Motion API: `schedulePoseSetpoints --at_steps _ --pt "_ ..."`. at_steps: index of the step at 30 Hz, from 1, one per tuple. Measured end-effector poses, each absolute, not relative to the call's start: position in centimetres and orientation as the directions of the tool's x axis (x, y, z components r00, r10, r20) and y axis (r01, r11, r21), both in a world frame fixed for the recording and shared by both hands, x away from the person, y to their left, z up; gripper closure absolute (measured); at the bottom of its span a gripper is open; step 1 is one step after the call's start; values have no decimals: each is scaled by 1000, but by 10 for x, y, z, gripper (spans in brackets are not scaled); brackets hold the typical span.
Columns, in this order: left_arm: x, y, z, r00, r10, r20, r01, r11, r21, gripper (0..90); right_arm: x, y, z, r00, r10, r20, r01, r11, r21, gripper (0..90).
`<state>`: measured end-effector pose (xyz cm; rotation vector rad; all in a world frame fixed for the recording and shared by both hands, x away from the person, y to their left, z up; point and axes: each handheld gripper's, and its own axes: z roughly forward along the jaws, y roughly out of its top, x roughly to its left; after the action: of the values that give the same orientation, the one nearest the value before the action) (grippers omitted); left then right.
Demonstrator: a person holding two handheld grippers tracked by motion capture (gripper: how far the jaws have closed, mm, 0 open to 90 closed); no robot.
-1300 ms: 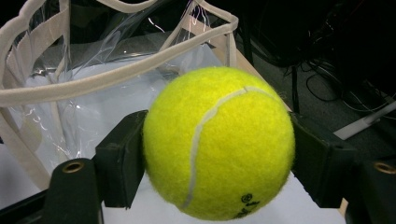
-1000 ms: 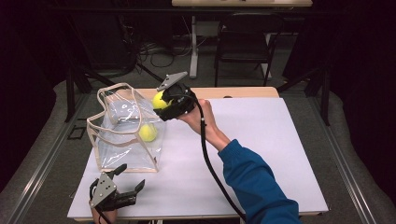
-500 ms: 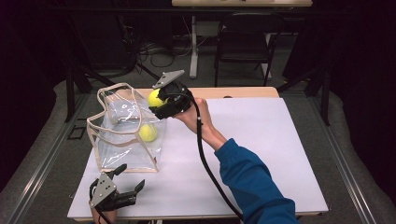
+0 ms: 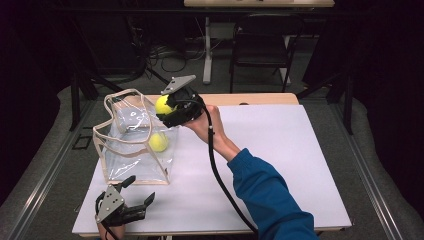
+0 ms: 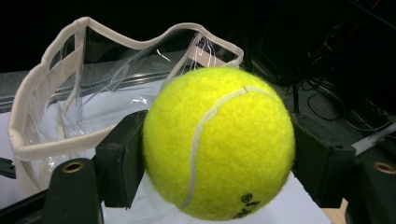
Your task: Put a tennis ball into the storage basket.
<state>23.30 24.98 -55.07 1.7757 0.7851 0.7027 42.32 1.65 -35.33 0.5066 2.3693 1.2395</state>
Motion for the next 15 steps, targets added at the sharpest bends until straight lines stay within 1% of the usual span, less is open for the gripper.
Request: schedulePoseSetpoints --at_steps 15 --pt "233 250 -550 616 781 99 182 -263 947 160 423 22 -351 -849 493 -189 114 521 846 259"
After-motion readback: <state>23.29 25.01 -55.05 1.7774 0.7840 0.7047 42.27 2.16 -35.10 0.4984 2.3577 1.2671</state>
